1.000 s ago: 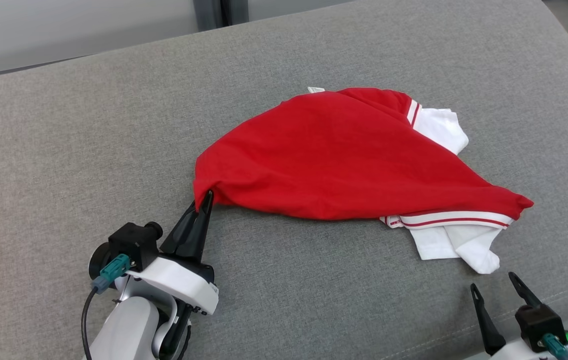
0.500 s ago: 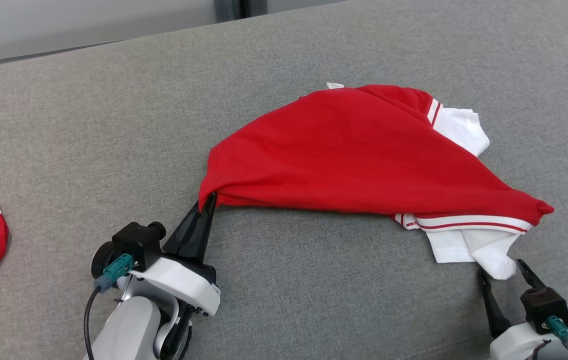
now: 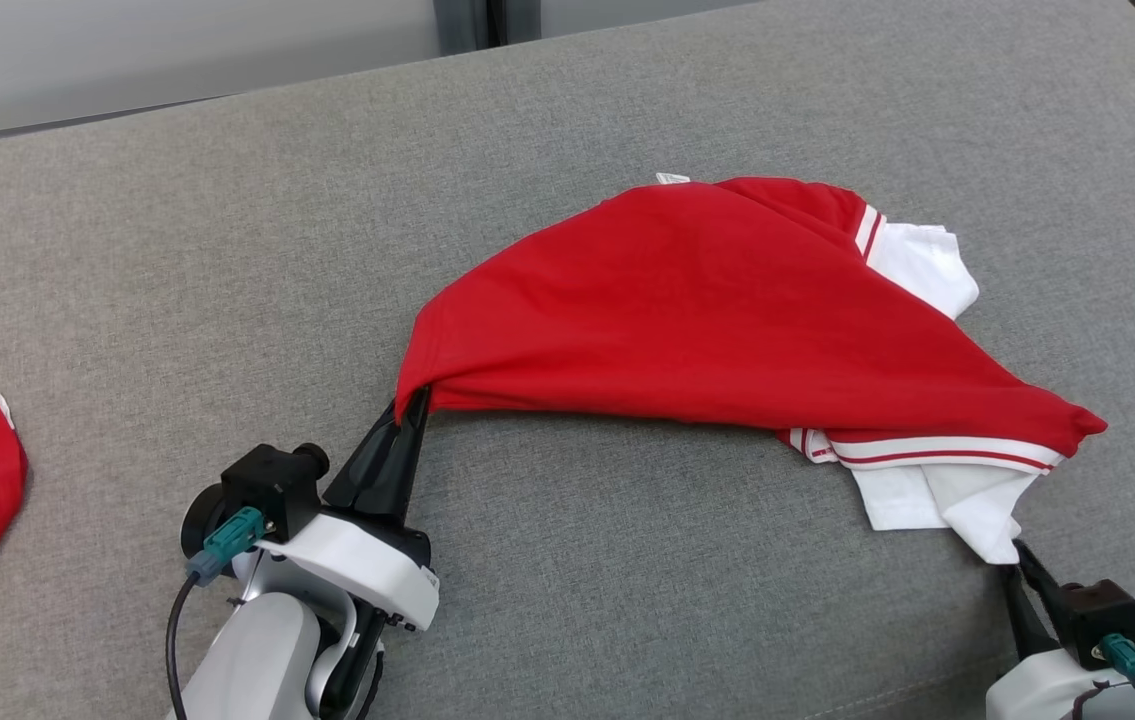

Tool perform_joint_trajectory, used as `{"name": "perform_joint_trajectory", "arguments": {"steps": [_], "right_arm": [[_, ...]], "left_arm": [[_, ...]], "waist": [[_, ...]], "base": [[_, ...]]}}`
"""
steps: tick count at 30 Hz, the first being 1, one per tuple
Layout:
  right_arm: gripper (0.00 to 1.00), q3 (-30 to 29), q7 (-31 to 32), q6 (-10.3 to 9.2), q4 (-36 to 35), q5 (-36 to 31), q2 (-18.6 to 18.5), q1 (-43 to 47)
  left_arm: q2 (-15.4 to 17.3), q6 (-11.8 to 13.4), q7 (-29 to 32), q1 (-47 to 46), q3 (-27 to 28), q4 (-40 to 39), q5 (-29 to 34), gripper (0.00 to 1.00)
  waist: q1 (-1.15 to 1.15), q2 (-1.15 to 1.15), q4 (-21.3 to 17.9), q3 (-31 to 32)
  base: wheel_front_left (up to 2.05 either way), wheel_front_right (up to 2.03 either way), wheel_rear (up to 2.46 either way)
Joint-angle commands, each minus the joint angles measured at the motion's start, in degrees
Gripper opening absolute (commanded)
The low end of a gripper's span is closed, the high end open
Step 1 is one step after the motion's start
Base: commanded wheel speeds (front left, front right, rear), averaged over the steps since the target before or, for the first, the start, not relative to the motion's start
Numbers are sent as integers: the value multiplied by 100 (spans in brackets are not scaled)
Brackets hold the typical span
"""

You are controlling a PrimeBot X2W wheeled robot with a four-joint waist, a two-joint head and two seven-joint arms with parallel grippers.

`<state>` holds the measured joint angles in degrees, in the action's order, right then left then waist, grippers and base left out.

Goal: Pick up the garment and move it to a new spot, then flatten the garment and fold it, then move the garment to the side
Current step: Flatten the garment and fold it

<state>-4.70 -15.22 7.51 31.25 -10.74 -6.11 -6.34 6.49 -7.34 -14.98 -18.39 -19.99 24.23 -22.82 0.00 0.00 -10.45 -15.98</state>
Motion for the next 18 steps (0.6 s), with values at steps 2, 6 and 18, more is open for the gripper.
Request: {"name": "perform_joint_trajectory", "arguments": {"steps": [2, 6, 18], "right_arm": [[0, 21, 1, -4, 36, 57, -59, -6], [0, 41, 0, -4, 86, 134, -73, 30], [0, 2193, 931, -2, -953, 3664, -499, 255]], "left_arm": [[19, -23, -20, -12, 35, -7, 7, 0], [23, -23, -20, 23, 56, 10, 6, 0], [-17, -22, -21, 287, 340, -64, 79, 0]], "waist": [[0, 0, -7, 6], [0, 0, -33, 34], [0, 0, -248, 416]], "base": [[0, 0, 0], [0, 0, 0], [0, 0, 0]]}}
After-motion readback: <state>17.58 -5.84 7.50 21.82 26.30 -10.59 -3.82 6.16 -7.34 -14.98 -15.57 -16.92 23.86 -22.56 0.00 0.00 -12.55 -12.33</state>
